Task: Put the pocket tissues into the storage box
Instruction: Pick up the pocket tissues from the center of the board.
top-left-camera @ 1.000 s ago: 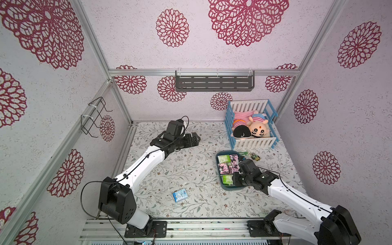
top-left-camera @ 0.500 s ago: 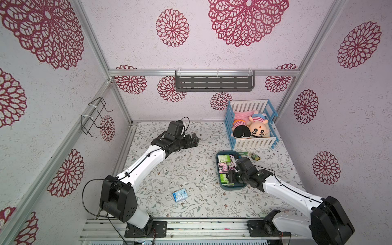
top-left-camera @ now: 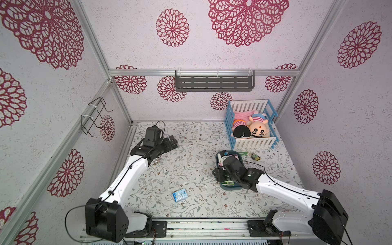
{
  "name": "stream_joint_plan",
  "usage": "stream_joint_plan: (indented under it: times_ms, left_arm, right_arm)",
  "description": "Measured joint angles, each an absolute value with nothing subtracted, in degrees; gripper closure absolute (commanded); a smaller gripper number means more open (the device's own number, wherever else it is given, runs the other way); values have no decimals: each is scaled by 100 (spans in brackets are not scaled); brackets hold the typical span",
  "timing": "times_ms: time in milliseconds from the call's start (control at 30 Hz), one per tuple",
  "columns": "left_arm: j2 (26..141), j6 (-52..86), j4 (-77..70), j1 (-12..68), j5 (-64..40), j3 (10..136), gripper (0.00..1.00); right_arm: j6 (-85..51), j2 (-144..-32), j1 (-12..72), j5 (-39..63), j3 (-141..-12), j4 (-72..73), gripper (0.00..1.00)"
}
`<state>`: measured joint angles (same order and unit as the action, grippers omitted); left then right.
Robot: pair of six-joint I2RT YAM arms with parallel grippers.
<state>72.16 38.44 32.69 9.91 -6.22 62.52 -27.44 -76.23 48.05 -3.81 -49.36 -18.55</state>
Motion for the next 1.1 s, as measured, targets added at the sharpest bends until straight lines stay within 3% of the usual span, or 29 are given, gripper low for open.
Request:
stream_joint_plan:
  times_ms: [167, 400, 867, 967, 1100]
  left_arm:
    - [6359, 3859, 3636, 231, -550, 5651, 3]
    - [5830, 3824, 4202, -344, -593, 5251, 3]
    - [5487, 3839, 4414, -419, -744, 5000, 3]
    - [5483, 3824, 4480, -419, -740, 5000, 3]
    - [5408, 3822, 4501, -425, -687, 4995, 3]
  right_arm:
    - [-2449, -8945, 5295, 403, -5500, -1009, 40]
    - [-2150, -10547, 5645, 1105, -6490, -1275, 37]
    - [-2108, -11080, 5983, 1691, -7032, -1529, 40]
    - [-2104, -11155, 6016, 1706, -7035, -1568, 45]
    - [-2141, -11264, 6060, 1800, -7118, -1566, 73]
